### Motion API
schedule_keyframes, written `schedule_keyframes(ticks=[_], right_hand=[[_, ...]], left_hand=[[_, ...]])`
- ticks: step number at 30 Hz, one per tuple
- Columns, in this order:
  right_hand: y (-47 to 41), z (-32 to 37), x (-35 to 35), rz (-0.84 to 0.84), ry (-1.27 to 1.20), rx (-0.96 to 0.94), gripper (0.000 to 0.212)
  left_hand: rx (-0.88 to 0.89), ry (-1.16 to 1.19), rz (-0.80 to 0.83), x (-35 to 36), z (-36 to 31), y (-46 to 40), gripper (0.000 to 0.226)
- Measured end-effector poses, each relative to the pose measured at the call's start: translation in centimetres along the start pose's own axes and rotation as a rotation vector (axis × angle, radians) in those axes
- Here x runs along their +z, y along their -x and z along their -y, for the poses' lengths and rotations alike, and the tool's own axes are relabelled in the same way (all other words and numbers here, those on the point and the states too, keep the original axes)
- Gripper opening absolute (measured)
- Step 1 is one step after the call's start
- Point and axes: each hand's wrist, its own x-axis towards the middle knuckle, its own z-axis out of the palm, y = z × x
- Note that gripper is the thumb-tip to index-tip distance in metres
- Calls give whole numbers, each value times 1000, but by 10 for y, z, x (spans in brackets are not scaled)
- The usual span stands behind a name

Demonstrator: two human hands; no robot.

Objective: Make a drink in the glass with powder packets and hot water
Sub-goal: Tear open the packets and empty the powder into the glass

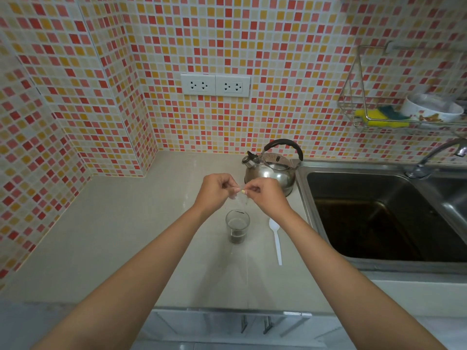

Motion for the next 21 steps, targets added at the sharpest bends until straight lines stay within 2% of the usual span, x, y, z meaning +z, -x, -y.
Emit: schedule_keyframes(ticks=[9,12,15,18,21], right_hand=[[4,2,3,-38,-59,81,8],[7,3,4,10,-53,88,8],[8,4,5,38,-19,84,10],[8,6,3,17,-5,96,11],[12,6,0,-38,-141,150,11]], left_hand=[[-41,71,82,-3,-4,6,5],[-63,-20,73,-4,-5,5,4],[-65,-89,57,-3,-9,4,6],[-57,-61,43,-1,-10,8,8],[-95,47,46,-3,-7,12,20]])
